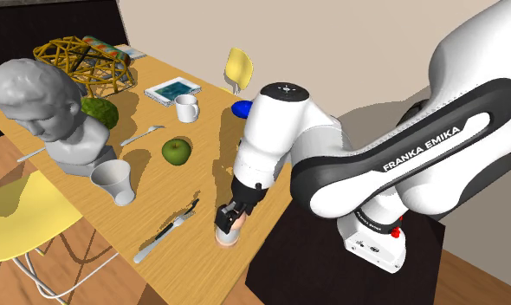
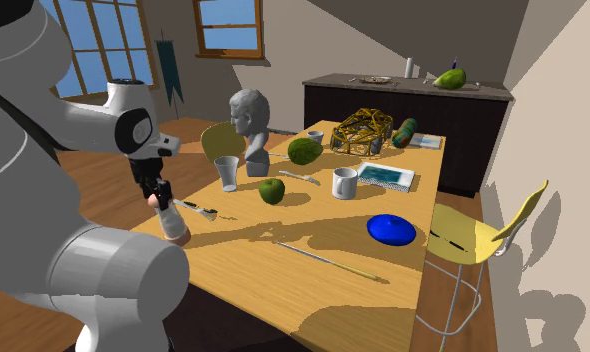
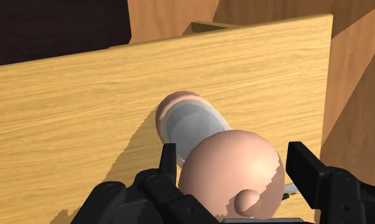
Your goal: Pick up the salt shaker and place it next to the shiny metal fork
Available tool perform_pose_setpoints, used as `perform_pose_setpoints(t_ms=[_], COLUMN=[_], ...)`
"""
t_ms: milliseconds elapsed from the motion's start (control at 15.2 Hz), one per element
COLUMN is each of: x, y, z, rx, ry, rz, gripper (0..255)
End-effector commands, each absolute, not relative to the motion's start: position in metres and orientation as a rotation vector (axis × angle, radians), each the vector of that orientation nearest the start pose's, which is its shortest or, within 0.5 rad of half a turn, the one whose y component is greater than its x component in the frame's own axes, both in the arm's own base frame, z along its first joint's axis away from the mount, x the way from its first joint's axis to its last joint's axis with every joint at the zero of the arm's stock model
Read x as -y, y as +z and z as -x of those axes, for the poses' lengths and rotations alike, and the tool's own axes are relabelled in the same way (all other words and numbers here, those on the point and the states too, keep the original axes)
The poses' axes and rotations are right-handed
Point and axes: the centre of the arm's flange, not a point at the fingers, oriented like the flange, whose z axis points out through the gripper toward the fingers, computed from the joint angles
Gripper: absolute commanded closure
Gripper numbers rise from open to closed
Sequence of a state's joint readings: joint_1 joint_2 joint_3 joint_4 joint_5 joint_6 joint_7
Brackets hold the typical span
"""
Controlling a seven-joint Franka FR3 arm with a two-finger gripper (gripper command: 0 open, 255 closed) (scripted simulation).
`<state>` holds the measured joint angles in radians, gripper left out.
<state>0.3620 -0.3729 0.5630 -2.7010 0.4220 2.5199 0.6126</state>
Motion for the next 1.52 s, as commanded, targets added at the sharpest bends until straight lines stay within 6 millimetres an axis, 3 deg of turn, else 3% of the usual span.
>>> perform_pose_setpoints(t_ms=[0,264,330,660,924,1452], x=[-0.314,-0.314,-0.314,-0.314,-0.306,-0.306], y=[0.343,0.343,0.343,0.343,0.392,0.392], z=[-0.255,-0.255,-0.255,-0.255,-0.251,-0.251], rx=[-0.044,-0.044,-0.044,-0.044,-0.044,-0.044], ry=[-0.105,-0.105,-0.105,-0.105,-0.105,-0.105], rz=[2.97,2.97,2.97,2.97,2.97,2.97], gripper=[255,255,0,0,0,0])
